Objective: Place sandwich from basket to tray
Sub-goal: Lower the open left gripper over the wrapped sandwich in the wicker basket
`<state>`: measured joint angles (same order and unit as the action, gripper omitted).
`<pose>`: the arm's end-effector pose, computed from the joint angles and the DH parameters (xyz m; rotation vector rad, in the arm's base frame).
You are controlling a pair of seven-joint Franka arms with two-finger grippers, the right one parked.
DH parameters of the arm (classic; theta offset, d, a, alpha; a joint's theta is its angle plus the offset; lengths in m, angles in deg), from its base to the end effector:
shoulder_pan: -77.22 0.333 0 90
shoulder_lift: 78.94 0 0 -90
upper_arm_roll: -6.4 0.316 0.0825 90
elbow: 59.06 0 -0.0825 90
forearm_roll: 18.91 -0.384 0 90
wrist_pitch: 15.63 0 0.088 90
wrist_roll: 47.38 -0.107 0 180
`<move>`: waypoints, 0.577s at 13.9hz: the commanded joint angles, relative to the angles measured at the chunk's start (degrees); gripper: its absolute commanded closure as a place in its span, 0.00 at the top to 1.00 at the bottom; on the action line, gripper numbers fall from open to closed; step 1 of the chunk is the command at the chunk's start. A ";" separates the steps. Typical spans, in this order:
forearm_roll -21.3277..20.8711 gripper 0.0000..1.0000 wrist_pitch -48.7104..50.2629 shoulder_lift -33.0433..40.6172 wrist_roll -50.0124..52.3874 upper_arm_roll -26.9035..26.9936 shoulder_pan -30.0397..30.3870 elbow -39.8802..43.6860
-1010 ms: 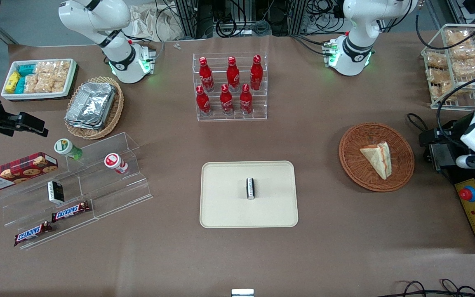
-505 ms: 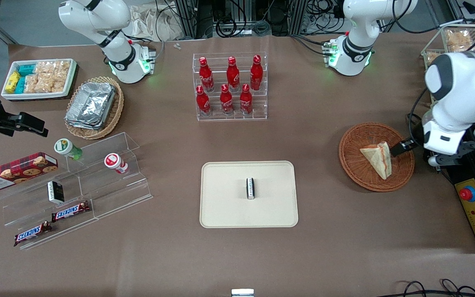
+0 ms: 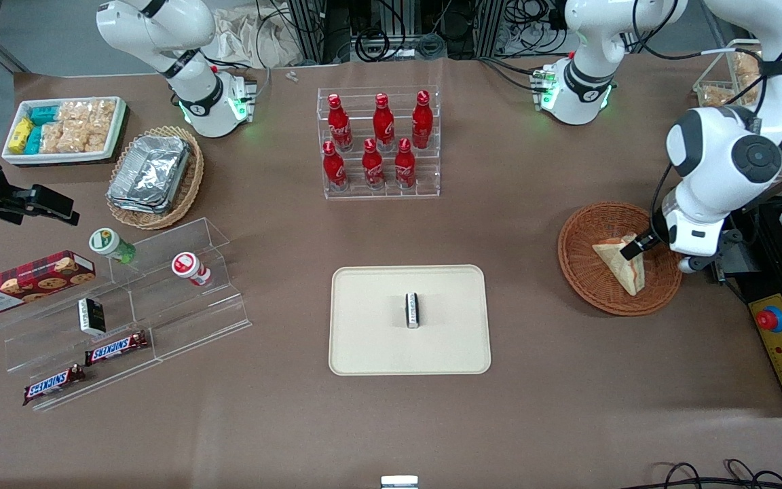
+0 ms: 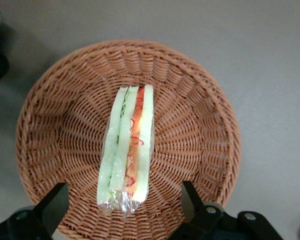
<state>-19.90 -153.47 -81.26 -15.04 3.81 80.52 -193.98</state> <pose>0.5056 0.0064 0.3134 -3.0110 -0.8726 -0.0201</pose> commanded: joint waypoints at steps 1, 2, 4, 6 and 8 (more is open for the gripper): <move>0.10 1.00 -6.28 -1.09 1.93 0.04 0.12 -3.85; 0.10 1.00 -8.56 -2.06 3.07 0.04 0.12 -4.82; 0.10 1.00 -11.83 -3.91 4.39 0.04 0.12 -5.88; 0.10 1.00 -12.71 -4.70 4.66 0.21 0.21 -6.06; 0.28 0.82 -12.89 -5.40 6.14 0.21 0.21 -5.88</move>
<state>-19.53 -163.41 -87.02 -12.00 4.03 80.67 -198.27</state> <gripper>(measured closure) 0.000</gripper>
